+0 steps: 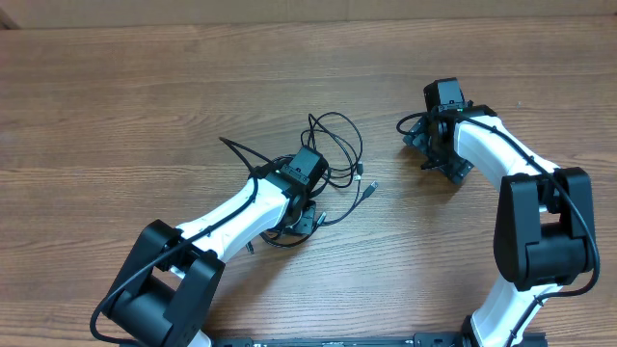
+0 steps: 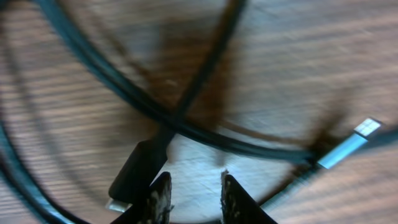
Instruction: Untangle cables
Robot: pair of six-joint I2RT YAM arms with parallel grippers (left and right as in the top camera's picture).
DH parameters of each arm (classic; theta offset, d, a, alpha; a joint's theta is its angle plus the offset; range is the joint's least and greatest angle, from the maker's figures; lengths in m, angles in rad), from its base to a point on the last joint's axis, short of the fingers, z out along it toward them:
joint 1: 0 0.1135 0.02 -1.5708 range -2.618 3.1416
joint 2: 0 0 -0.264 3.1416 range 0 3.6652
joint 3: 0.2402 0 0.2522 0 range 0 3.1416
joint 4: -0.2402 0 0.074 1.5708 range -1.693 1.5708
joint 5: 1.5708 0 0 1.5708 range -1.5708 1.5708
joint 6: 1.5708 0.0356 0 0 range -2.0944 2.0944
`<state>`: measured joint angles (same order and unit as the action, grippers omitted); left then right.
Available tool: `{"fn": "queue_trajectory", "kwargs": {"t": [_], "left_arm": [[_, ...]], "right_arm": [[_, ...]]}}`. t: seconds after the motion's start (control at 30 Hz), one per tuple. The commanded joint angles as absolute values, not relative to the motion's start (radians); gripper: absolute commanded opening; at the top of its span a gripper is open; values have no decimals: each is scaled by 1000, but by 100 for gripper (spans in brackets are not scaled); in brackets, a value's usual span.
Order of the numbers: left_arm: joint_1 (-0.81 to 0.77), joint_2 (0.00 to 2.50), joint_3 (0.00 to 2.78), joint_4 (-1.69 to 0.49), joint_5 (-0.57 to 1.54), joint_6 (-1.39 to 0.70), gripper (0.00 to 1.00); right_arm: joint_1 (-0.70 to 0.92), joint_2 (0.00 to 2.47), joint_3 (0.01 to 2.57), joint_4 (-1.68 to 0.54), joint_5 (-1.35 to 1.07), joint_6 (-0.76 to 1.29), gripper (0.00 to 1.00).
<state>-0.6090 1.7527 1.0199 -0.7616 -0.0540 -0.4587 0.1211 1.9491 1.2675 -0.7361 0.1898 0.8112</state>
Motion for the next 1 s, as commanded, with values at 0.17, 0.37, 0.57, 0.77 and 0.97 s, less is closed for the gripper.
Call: {"fn": "queue_trajectory", "kwargs": {"t": [0.17, 0.37, 0.57, 0.77, 0.97], "left_arm": [[-605, 1762, 950, -686, -301, -523, 34], [-523, 1762, 938, -679, -376, -521, 33], [-371, 1762, 938, -616, -375, -490, 32], [-208, 1762, 1030, -610, -351, -322, 37], [-162, 1762, 1260, -775, -178, -227, 46]], "right_arm": [[120, 1938, 1263, -733, 195, 815, 100], [120, 1938, 1263, -733, 195, 815, 100], [120, 1938, 1263, -733, 195, 815, 100], [120, 1938, 1263, -733, 195, 815, 100], [120, 1938, 1263, -733, 195, 815, 100]]}}
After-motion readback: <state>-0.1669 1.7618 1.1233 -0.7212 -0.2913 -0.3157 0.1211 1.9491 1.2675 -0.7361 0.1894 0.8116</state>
